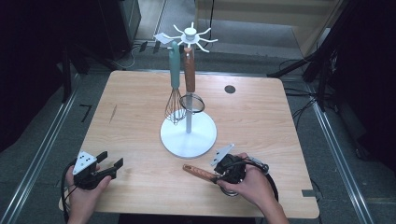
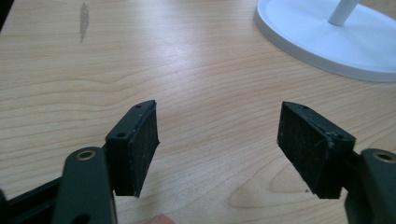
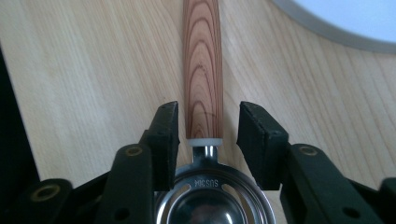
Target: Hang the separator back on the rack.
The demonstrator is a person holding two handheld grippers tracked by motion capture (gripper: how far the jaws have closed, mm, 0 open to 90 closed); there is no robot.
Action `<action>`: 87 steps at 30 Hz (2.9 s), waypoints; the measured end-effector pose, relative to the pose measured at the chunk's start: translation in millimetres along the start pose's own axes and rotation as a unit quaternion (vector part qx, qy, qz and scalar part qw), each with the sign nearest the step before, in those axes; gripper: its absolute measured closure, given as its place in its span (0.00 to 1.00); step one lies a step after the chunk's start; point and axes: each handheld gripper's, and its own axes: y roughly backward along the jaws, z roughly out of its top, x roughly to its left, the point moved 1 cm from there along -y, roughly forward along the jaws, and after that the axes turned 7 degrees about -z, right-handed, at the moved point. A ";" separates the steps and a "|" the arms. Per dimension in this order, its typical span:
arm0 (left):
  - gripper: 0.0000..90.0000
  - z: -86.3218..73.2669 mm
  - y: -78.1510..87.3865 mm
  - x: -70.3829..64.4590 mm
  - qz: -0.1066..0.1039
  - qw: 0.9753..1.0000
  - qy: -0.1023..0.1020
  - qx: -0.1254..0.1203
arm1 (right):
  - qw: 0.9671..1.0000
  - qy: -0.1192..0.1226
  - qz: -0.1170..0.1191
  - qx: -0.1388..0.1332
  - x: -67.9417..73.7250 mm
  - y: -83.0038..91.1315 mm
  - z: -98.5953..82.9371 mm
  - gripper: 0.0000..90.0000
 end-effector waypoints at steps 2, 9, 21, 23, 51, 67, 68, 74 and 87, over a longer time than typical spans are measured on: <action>0.26 0.1 -0.2 1.1 -0.001 1.000 0.007 0.000 | 1.000 0.003 -0.007 0.015 0.8 -2.5 1.5 0.68; 0.15 -1.8 -2.6 3.6 0.006 1.000 0.023 0.010 | 0.999 0.014 -0.011 0.044 0.9 -8.4 5.4 0.68; 0.16 -1.9 -3.7 3.4 0.011 1.000 0.023 0.011 | 0.996 0.029 -0.004 0.082 3.3 -14.8 13.7 0.74; 0.16 -1.9 -3.6 3.7 0.010 1.000 0.023 0.012 | 0.996 0.034 -0.005 0.087 2.8 -15.9 15.4 0.74; 0.16 -1.6 -2.6 4.5 0.011 1.000 0.026 0.001 | 0.998 0.003 -0.018 0.065 2.8 -7.7 11.2 0.79; 0.15 -1.5 -2.1 4.6 0.014 1.000 0.026 -0.001 | 0.997 -0.069 -0.029 -0.024 -16.7 13.2 -6.6 0.79; 0.15 -1.6 -2.0 4.6 0.014 1.000 0.026 -0.002 | 0.996 -0.074 -0.032 -0.028 -17.6 14.3 -7.5 0.79; 0.13 -1.9 -1.9 3.5 0.012 1.000 0.021 -0.002 | 0.992 -0.097 -0.039 -0.069 -25.2 21.2 -15.2 0.79; 0.10 -2.2 -1.2 5.0 0.007 1.000 0.028 -0.005 | 0.970 -0.160 -0.065 -0.169 -37.0 33.2 -27.9 0.79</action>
